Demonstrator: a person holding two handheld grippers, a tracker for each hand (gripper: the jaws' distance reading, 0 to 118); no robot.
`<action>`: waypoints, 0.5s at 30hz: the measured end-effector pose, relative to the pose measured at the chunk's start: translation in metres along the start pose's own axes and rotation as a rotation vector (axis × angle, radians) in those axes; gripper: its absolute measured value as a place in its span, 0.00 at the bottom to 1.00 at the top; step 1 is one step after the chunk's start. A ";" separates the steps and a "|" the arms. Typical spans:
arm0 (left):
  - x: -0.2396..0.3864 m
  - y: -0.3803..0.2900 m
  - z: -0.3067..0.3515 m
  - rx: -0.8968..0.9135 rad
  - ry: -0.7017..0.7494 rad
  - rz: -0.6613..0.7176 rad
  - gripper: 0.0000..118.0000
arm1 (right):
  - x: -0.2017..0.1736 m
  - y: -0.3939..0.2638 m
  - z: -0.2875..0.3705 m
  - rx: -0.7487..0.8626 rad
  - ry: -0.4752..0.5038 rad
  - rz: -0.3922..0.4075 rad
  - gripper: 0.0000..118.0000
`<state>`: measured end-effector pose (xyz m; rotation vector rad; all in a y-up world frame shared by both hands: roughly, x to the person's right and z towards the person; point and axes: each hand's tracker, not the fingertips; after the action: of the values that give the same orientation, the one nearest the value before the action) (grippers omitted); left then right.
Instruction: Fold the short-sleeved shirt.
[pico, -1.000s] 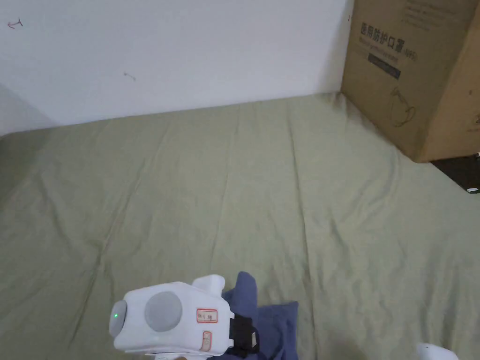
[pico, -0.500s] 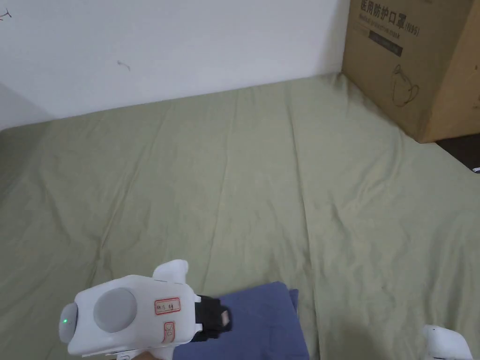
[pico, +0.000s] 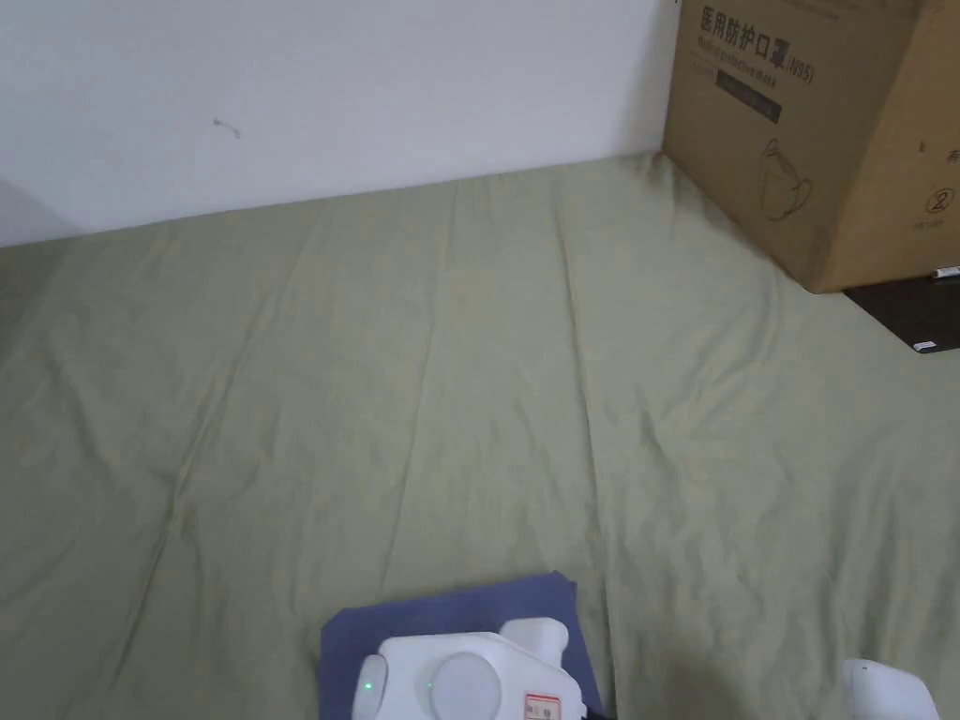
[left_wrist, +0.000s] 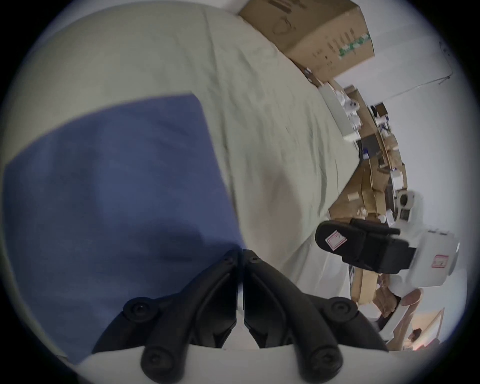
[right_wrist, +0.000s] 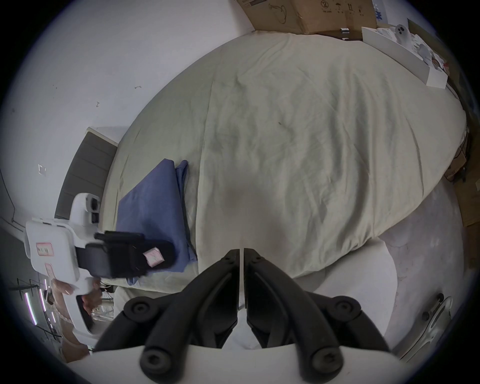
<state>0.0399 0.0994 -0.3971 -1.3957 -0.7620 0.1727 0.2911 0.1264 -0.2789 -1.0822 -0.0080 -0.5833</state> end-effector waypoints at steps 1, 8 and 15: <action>0.002 -0.002 -0.005 -0.022 -0.023 0.015 0.03 | 0.000 0.000 0.001 -0.001 -0.005 0.001 0.03; -0.001 -0.017 0.033 0.070 -0.073 -0.005 0.03 | -0.020 0.006 0.004 0.002 -0.002 0.051 0.03; -0.080 -0.047 0.143 0.377 -0.164 0.226 0.03 | -0.086 0.025 -0.023 -0.037 0.047 0.231 0.03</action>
<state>-0.1173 0.1642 -0.3868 -1.1123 -0.6631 0.5844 0.2233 0.1538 -0.3353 -1.0876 0.1671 -0.4017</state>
